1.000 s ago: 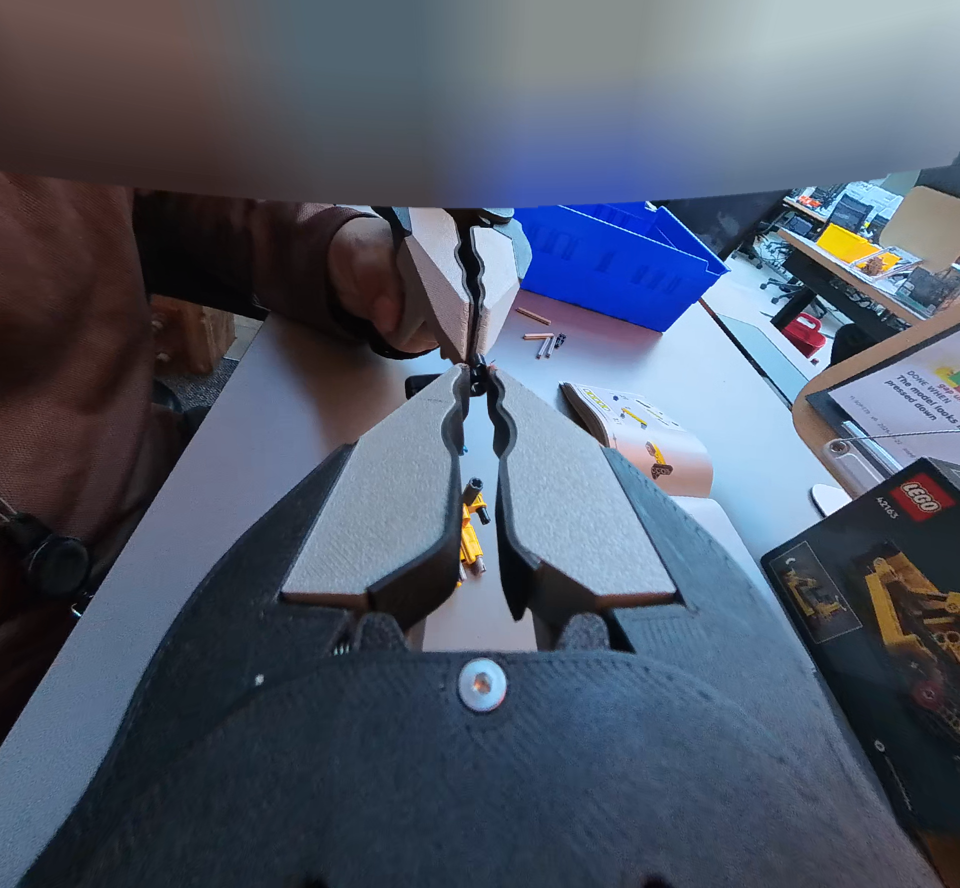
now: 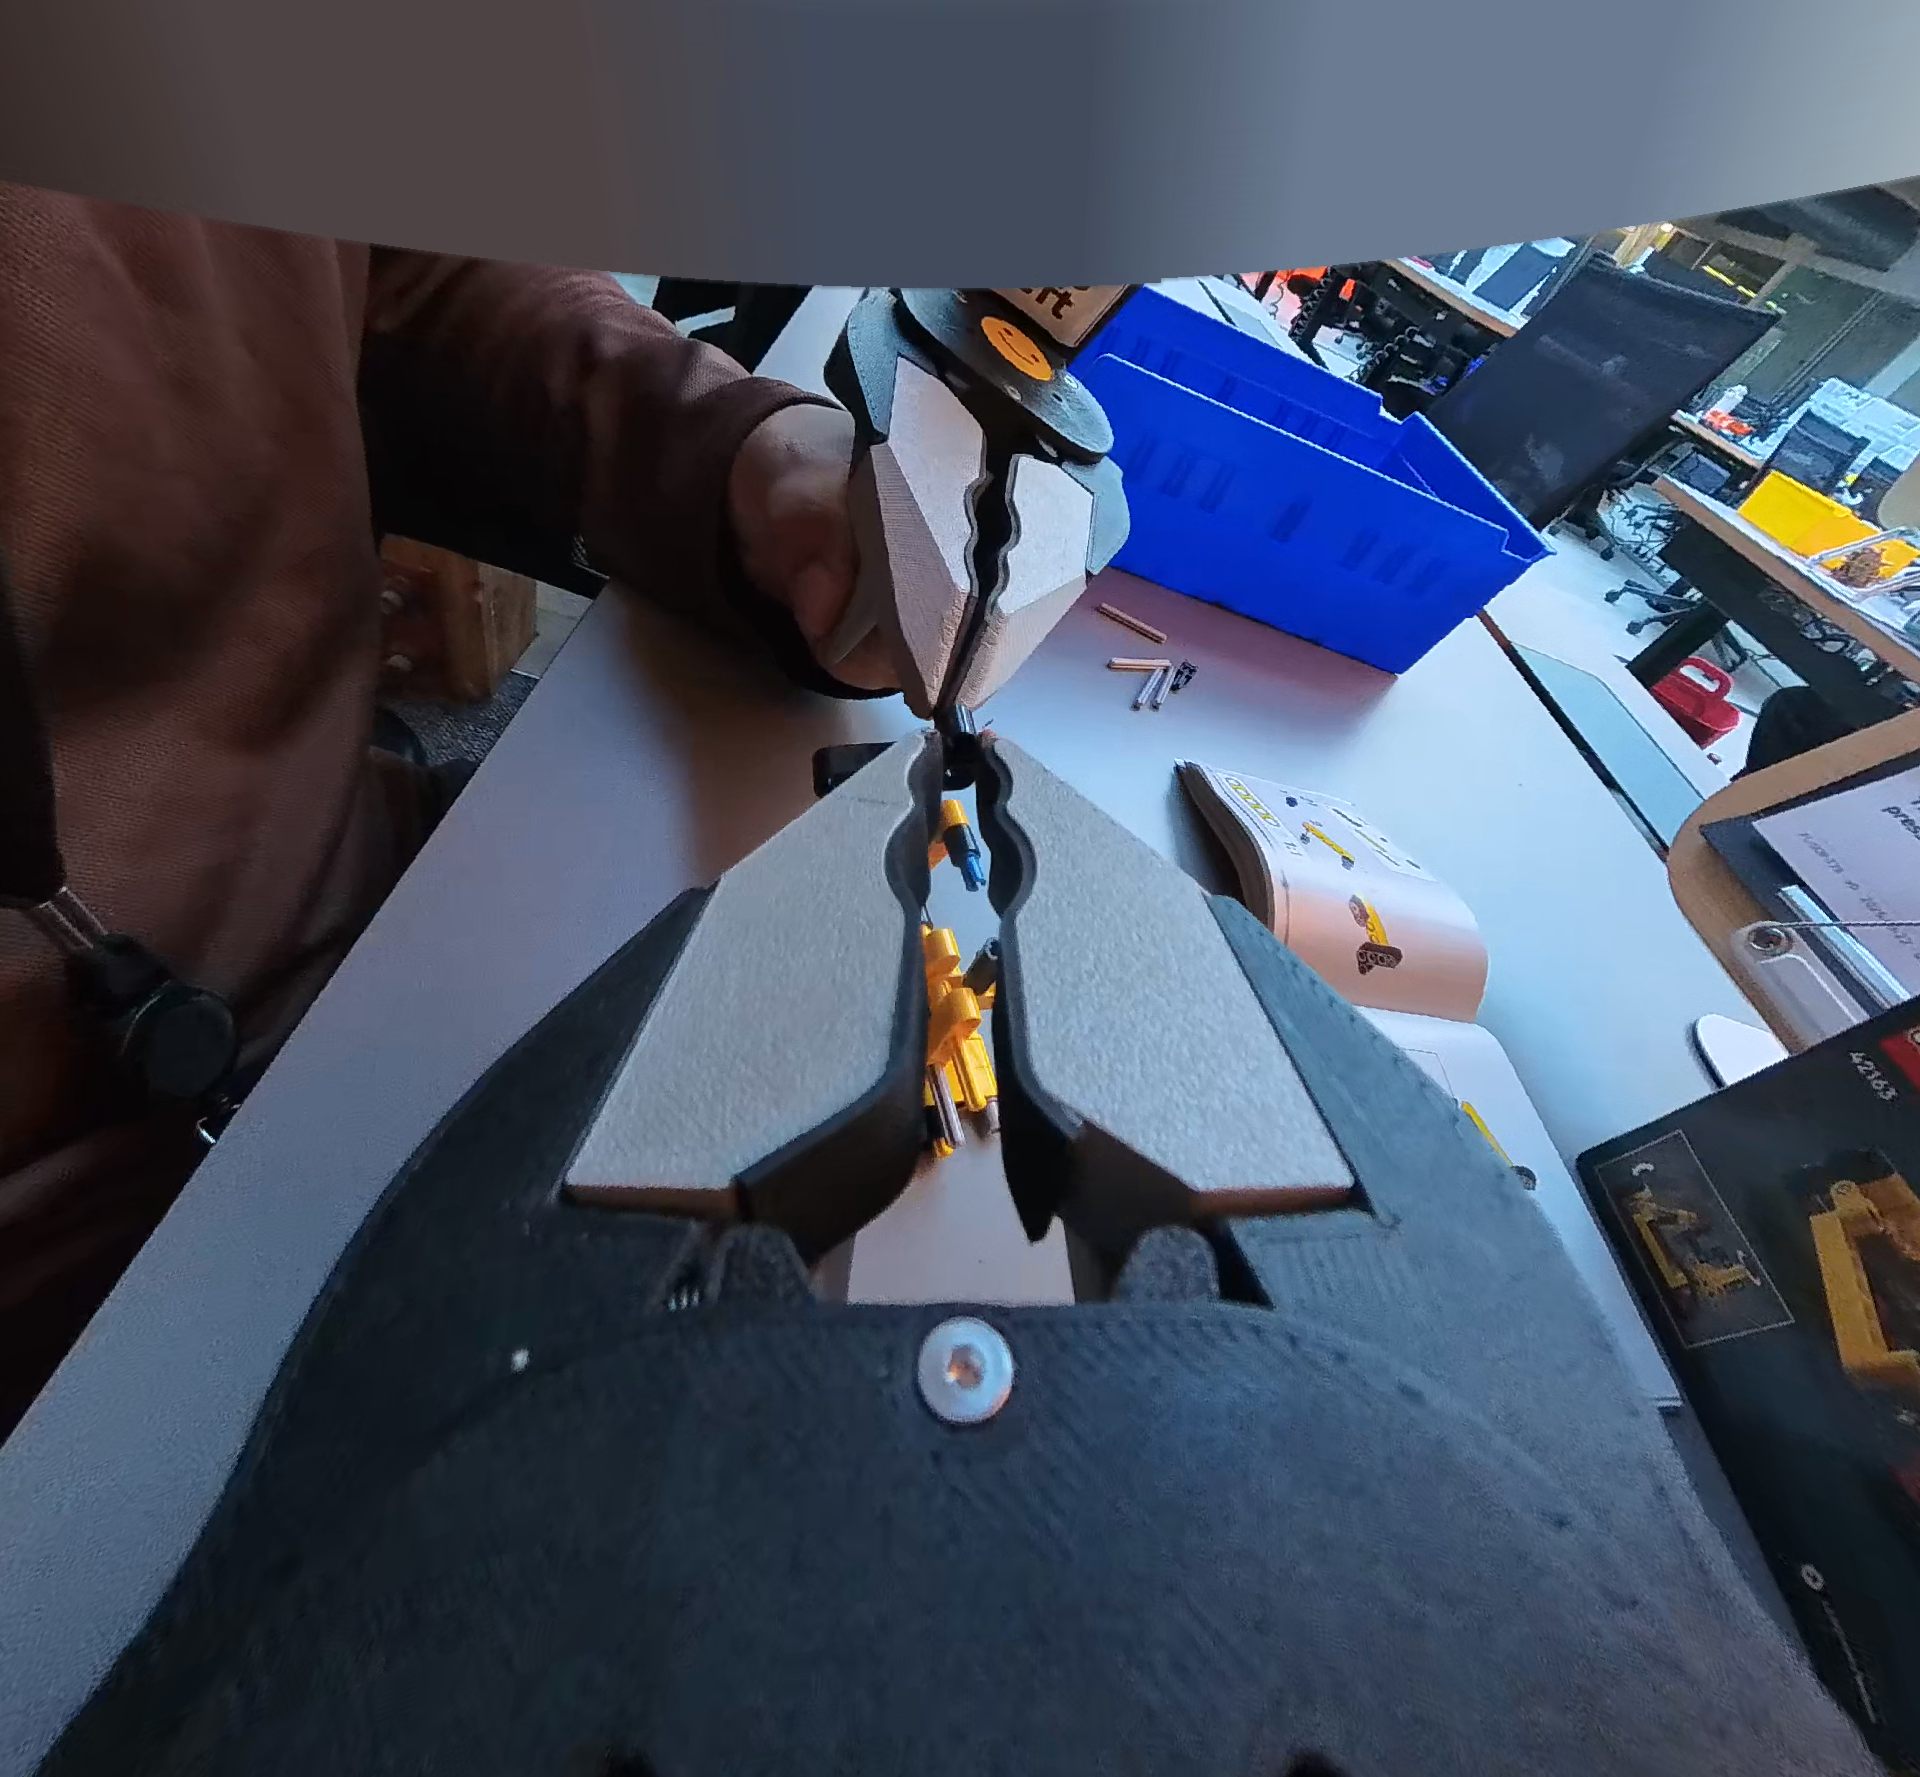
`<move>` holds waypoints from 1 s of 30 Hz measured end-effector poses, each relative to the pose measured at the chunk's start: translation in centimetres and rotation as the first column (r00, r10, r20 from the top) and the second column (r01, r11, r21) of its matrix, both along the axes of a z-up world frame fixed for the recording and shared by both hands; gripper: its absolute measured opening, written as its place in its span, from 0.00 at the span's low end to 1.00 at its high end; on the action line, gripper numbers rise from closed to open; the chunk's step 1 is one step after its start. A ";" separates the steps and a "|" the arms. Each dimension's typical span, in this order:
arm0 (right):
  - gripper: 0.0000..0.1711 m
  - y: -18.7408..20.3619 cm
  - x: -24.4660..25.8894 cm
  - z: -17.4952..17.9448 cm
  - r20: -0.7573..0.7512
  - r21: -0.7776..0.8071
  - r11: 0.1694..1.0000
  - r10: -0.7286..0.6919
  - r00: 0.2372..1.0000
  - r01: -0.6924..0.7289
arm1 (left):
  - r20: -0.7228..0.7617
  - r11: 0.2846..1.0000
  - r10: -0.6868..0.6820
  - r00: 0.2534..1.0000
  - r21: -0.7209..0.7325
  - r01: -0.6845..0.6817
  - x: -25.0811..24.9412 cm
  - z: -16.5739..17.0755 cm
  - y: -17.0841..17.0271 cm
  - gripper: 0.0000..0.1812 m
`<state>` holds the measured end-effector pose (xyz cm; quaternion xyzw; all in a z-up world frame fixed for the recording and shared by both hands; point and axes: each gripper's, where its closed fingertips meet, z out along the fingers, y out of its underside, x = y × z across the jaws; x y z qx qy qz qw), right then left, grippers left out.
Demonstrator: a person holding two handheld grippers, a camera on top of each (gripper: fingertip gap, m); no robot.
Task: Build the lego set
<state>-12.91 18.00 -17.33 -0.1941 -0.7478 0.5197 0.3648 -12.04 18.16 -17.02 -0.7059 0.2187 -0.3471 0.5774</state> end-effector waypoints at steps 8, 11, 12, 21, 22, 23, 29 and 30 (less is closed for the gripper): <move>0.01 1.8 -0.5 -0.5 -0.006 0.022 0.999 -0.032 0.999 0.032 | -0.039 0.998 0.050 0.998 -0.039 -0.052 -0.9 -0.7 0.4 0.00; 0.01 2.6 -0.6 -0.9 -0.049 0.058 0.997 -0.041 0.998 0.044 | -0.033 0.993 0.117 0.993 -0.021 -0.118 -2.3 -0.4 0.4 0.06; 0.02 2.6 -0.6 -1.0 -0.053 0.066 0.997 -0.040 0.998 0.043 | -0.037 0.991 0.126 0.991 -0.030 -0.128 -2.5 -0.6 0.4 0.08; 0.01 1.9 -1.1 -2.7 -0.033 0.091 0.996 0.002 0.999 0.001 | -0.102 0.973 0.098 0.990 -0.198 -0.117 -1.8 -3.8 1.0 0.06; 0.01 1.9 -1.1 -3.0 -0.005 0.079 0.997 0.003 1.000 -0.003 | -0.108 0.971 0.097 0.989 -0.209 -0.118 -1.8 -4.0 1.0 0.04; 0.01 1.8 -1.1 -3.2 0.021 0.069 0.998 0.006 1.000 -0.008 | -0.115 0.967 0.098 0.988 -0.223 -0.122 -1.8 -4.2 1.1 0.03; 0.01 1.9 -1.0 -3.3 0.109 -0.002 1.000 0.004 0.994 -0.004 | -0.123 0.963 0.097 0.988 -0.240 -0.125 -1.8 -4.5 1.0 0.07; 0.01 1.9 -1.0 -3.2 0.125 -0.023 1.000 0.011 0.992 -0.009 | -0.120 0.963 0.100 0.988 -0.239 -0.127 -1.9 -4.5 1.0 0.06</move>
